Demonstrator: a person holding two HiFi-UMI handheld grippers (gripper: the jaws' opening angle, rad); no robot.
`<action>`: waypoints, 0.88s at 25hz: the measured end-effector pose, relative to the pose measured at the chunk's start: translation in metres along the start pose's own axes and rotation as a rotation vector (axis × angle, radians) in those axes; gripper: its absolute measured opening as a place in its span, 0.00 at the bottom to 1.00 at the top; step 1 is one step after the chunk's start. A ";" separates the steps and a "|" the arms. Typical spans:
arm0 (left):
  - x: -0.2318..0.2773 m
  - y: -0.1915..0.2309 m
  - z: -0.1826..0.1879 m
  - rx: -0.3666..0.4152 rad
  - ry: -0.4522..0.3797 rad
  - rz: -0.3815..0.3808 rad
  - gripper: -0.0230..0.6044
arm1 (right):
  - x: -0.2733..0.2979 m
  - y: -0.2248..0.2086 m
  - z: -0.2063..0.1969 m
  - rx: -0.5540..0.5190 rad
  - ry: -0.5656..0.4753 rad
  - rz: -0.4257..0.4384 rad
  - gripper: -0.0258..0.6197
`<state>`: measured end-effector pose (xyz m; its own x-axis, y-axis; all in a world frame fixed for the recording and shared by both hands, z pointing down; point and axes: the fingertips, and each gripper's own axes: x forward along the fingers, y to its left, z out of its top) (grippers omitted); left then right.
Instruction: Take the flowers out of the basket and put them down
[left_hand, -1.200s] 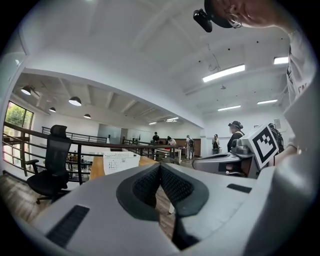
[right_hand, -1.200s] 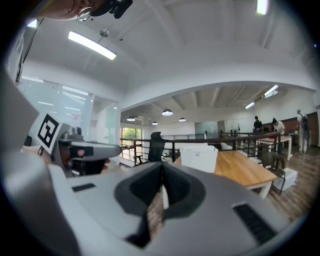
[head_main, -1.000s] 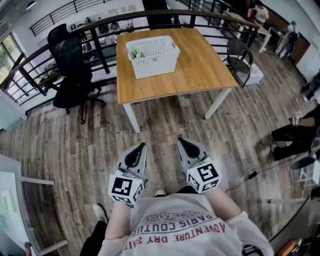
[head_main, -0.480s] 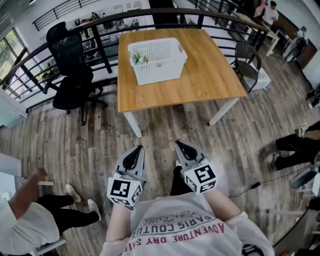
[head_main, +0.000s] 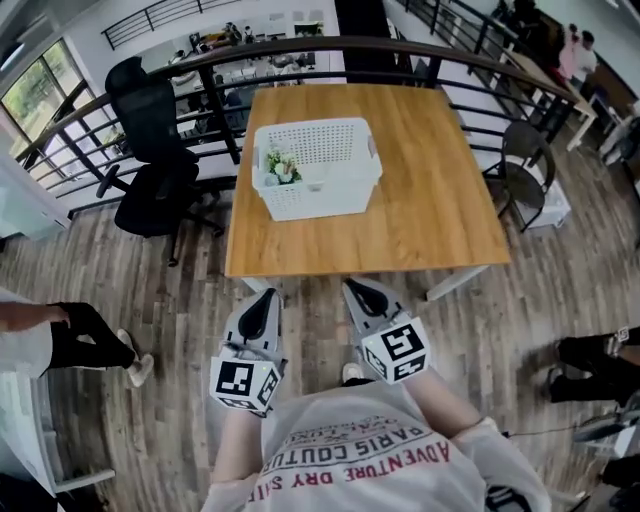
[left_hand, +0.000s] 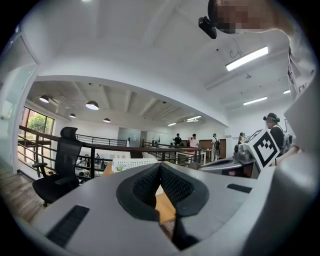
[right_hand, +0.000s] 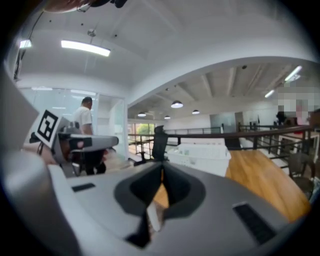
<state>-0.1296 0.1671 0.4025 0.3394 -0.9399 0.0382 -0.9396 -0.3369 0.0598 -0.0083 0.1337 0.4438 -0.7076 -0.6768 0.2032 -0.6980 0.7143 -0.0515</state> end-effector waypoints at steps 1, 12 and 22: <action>0.014 -0.001 0.005 -0.005 -0.016 0.008 0.08 | 0.006 -0.012 0.002 0.000 0.006 0.010 0.09; 0.116 0.031 -0.014 0.000 0.052 0.017 0.08 | 0.083 -0.100 0.000 0.017 0.072 0.036 0.09; 0.193 0.156 0.007 0.022 0.003 -0.068 0.08 | 0.214 -0.118 0.040 0.009 0.038 -0.068 0.09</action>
<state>-0.2106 -0.0672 0.4124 0.4024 -0.9147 0.0374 -0.9152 -0.4010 0.0401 -0.0819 -0.1028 0.4541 -0.6538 -0.7164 0.2435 -0.7455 0.6650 -0.0448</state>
